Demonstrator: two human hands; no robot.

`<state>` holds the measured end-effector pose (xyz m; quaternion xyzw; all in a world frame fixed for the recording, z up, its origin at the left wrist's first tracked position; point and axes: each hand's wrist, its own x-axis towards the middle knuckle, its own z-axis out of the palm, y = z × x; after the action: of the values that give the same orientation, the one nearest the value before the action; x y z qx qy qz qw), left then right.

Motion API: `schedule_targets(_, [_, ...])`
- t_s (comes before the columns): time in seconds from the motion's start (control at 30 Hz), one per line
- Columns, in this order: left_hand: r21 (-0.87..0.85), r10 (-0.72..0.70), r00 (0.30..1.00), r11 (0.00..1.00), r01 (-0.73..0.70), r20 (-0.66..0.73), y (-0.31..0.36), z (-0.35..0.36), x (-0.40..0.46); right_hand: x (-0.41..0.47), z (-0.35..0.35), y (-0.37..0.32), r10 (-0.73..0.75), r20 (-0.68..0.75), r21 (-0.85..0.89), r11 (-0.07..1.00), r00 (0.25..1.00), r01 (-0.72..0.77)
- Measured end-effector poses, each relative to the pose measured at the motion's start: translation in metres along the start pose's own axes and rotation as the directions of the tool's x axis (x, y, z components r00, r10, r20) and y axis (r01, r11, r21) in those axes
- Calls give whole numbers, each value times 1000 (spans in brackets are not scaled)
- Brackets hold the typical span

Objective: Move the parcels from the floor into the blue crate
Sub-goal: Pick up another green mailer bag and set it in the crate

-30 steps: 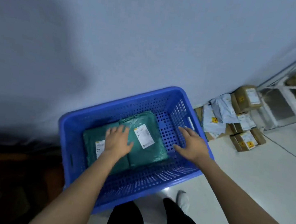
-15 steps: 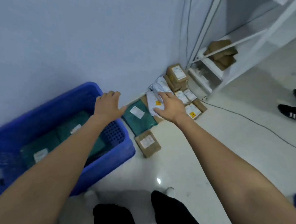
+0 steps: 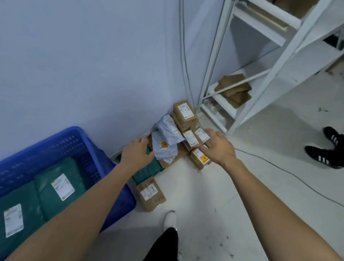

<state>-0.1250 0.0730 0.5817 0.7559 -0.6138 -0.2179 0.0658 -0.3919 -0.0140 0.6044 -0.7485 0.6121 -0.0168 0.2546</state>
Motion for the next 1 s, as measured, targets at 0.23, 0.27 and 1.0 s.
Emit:
schedule_targets(0.23, [-114,-115,992,986,119,42,11,22,70,80,-4,14,7,101,-53,999,995,-2])
schedule_targets(0.27, [-144,-138,989,979,145,53,11,25,82,96,-5,16,8,119,-49,999,993,-2])
schedule_targets(1.0, [-504,-526,827,670,546,197,68,99,304,365,16,113,25,440,63,996,898,-58])
